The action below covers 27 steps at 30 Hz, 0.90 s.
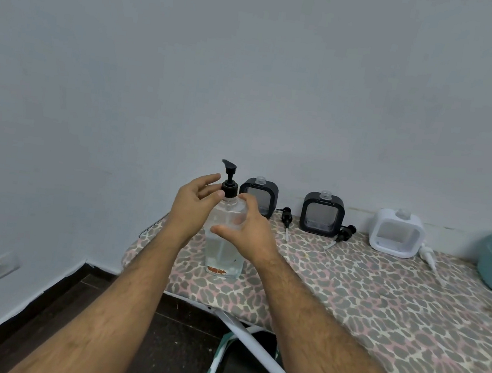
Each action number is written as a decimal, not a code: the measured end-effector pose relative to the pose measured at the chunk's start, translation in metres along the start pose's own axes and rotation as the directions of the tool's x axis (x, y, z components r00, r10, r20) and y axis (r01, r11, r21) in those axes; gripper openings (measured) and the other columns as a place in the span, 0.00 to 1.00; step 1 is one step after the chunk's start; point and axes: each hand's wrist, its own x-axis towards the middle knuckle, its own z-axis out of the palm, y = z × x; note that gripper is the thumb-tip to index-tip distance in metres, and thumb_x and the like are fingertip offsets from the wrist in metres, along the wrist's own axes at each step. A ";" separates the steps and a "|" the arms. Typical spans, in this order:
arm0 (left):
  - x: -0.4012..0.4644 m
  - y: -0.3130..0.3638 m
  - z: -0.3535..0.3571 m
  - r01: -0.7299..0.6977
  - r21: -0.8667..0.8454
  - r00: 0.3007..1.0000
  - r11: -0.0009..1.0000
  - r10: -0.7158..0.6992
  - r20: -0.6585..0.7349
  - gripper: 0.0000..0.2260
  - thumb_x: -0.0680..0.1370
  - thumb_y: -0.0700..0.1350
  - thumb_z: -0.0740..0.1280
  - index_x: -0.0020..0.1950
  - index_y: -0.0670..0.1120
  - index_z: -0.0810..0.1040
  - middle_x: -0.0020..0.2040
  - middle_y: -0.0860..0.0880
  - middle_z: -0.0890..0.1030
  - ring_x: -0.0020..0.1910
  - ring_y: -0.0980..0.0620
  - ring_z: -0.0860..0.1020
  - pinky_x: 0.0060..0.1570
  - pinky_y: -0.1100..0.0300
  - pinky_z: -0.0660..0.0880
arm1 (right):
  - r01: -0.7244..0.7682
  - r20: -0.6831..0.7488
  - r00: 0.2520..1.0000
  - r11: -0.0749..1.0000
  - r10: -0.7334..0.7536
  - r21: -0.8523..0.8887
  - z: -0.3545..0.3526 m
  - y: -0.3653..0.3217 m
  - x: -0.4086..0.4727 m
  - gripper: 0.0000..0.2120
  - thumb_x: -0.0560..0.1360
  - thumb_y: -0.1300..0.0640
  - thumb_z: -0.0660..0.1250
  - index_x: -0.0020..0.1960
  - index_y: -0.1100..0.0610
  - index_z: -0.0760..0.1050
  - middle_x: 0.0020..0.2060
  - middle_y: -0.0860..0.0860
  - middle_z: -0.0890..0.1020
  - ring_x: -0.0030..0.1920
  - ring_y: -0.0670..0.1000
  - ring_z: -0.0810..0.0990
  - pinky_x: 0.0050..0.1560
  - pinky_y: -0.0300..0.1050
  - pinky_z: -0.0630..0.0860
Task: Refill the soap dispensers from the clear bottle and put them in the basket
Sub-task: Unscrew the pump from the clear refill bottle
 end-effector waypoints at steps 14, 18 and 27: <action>0.018 0.012 0.014 -0.008 -0.007 0.990 1.000 0.009 0.138 0.17 0.73 0.39 0.75 0.60 0.49 0.78 0.55 0.53 0.83 0.55 0.59 0.81 0.56 0.65 0.77 | -0.008 0.001 1.000 1.000 0.008 -0.026 0.000 -0.001 0.000 0.42 0.67 0.41 0.77 0.73 0.42 0.56 0.54 0.49 0.80 0.54 0.51 0.80 0.54 0.53 0.80; 0.015 0.011 0.009 -0.006 0.004 0.988 1.000 0.005 0.152 0.12 0.76 0.38 0.71 0.58 0.50 0.79 0.56 0.52 0.83 0.54 0.60 0.81 0.48 0.70 0.76 | -0.012 0.001 1.000 1.000 0.012 -0.013 0.001 -0.001 0.000 0.41 0.66 0.40 0.77 0.71 0.41 0.58 0.53 0.48 0.80 0.53 0.50 0.80 0.54 0.54 0.80; 0.021 0.019 0.003 -0.028 0.066 1.000 0.997 0.028 0.013 0.14 0.70 0.42 0.78 0.54 0.46 0.83 0.46 0.52 0.86 0.48 0.56 0.84 0.54 0.61 0.77 | -0.013 0.005 1.000 1.000 0.013 -0.013 0.000 -0.002 0.000 0.40 0.66 0.40 0.77 0.70 0.41 0.59 0.55 0.48 0.79 0.54 0.51 0.80 0.54 0.55 0.80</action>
